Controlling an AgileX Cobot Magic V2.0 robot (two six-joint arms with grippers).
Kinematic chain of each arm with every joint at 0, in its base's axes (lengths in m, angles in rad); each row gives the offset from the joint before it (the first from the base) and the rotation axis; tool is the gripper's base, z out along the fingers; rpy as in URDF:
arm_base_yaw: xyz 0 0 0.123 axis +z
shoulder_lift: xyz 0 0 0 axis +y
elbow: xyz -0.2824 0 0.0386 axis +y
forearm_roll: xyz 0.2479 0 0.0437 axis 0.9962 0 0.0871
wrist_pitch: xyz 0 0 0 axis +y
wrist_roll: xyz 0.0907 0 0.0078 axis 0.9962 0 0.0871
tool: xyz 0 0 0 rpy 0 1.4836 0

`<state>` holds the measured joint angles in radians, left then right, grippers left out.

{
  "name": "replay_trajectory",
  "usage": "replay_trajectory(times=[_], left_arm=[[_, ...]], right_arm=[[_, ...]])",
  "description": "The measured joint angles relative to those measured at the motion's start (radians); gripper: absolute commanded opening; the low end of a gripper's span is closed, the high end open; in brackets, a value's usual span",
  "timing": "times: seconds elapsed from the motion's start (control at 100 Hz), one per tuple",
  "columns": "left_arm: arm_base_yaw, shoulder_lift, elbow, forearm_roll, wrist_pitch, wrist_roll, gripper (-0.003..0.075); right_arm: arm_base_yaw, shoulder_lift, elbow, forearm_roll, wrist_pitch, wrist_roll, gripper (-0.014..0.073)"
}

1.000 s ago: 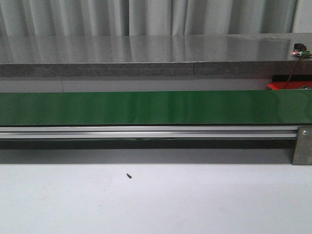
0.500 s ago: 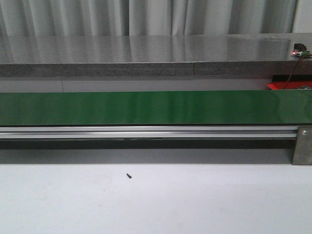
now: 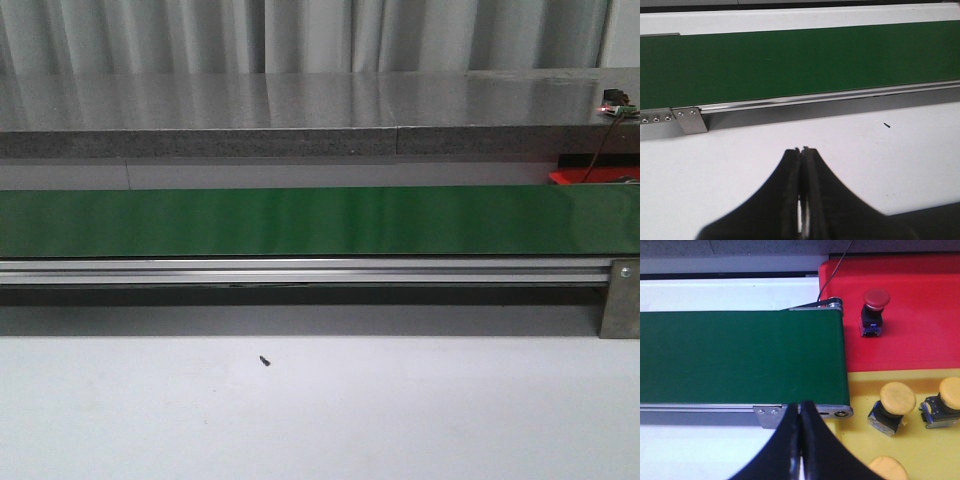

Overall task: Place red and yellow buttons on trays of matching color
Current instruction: 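Open the right gripper to release the yellow button and lift away, then move the open left gripper over the red buttons in the cluster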

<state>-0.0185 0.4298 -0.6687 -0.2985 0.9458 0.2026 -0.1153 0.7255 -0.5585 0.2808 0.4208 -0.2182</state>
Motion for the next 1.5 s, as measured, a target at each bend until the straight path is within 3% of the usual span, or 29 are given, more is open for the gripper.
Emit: replay_trajectory(times=[0.38, 0.71, 0.93, 1.31, 1.5], left_arm=[[0.0, 0.0, 0.0, -0.008, -0.048, 0.0, -0.002], [0.0, 0.047, 0.0, 0.28, -0.13, -0.227, -0.002], [0.008, 0.222, -0.038, 0.33, -0.197, -0.273, -0.002], [0.236, 0.565, -0.168, 0.332, -0.353, -0.281, -0.002], [0.371, 0.768, -0.242, 0.26, -0.377, -0.281, -0.002]], right_arm=[[0.0, -0.009, 0.0, 0.002, -0.002, 0.0, -0.006], [0.0, -0.009, 0.0, 0.002, -0.002, 0.0, -0.006], [0.0, -0.009, 0.0, 0.002, -0.002, 0.0, -0.006], [0.0, -0.009, 0.0, 0.002, -0.002, 0.0, -0.006], [0.0, -0.009, 0.0, 0.002, -0.002, 0.0, -0.006]])
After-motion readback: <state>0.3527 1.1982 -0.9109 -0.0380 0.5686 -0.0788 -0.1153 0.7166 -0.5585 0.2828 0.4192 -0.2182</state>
